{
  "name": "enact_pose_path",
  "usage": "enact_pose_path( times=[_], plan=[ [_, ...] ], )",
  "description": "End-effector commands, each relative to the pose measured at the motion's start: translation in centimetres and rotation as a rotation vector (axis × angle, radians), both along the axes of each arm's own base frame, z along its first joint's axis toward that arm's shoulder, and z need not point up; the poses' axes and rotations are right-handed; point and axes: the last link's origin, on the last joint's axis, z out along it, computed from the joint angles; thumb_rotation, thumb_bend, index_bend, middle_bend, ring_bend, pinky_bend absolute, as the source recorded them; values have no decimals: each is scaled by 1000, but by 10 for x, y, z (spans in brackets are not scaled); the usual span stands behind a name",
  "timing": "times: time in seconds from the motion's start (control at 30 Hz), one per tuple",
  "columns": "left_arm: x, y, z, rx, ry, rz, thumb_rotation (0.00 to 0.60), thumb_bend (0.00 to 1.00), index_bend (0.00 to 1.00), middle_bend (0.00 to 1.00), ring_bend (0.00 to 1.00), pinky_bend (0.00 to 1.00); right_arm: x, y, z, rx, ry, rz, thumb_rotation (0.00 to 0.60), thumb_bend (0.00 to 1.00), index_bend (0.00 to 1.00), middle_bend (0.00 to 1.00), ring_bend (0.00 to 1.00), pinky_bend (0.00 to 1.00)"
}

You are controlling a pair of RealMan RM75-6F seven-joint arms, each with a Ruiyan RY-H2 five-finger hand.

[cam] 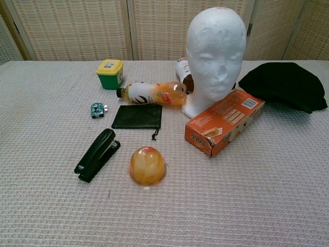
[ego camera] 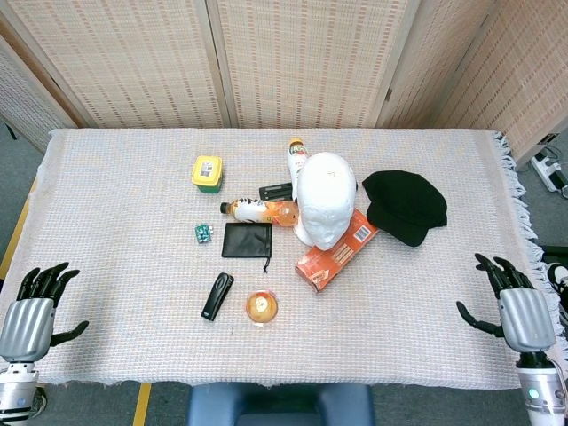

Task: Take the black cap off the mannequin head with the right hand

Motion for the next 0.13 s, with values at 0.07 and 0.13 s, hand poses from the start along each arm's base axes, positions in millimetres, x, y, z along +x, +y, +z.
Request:
enact_pose_path(
  times=[0.07, 0.13],
  plan=[
    [0, 1, -2, 1, 0, -1, 600, 101, 222, 161, 153, 122, 1, 10, 1, 5, -26, -7, 356, 275, 109, 264, 123, 261],
    [-1, 1, -3, 1, 0, 1, 600, 101, 222, 161, 153, 122, 1, 11, 1, 25, -40, -13, 355, 275, 109, 264, 123, 260]
  ],
)
